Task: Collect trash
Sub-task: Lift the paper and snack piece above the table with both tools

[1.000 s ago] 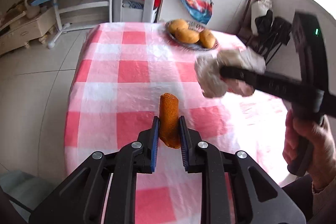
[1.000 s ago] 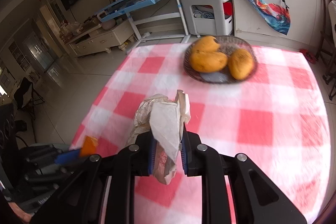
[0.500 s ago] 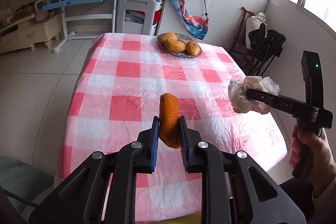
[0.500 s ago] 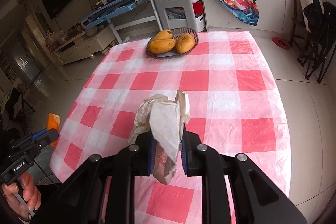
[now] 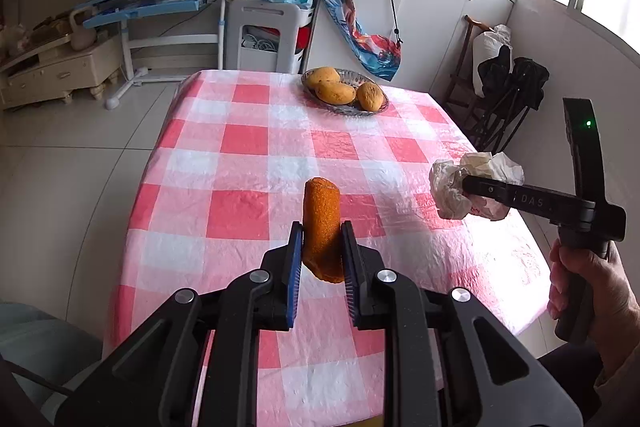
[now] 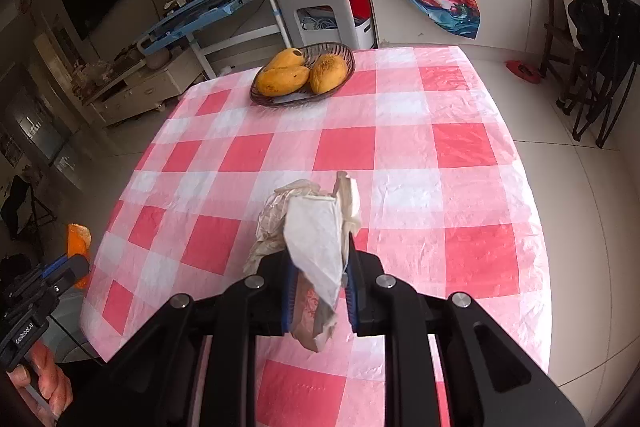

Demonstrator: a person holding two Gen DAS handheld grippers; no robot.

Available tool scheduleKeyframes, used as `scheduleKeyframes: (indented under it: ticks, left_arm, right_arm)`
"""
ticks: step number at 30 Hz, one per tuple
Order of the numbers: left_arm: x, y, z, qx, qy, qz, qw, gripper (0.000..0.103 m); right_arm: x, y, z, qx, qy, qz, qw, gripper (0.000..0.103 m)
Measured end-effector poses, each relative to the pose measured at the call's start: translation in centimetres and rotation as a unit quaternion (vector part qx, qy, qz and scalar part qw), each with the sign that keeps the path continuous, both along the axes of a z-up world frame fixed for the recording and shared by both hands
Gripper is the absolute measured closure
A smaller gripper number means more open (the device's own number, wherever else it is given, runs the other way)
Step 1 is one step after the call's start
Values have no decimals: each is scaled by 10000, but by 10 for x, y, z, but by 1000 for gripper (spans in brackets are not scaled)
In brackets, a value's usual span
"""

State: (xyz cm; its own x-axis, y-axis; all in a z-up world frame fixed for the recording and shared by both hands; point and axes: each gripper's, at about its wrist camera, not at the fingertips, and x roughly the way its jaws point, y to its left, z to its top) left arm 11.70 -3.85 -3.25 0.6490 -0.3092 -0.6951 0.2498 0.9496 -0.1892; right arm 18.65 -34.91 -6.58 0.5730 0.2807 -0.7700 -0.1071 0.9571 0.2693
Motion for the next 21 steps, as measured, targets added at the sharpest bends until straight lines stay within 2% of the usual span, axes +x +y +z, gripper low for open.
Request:
scheduleKeyframes:
  ticks: [21]
  left_arm:
    - [1,9,0,-110,-68,145,9998,85]
  right_arm:
    - [-4,-1,1,-59,-31,-33,10000,82]
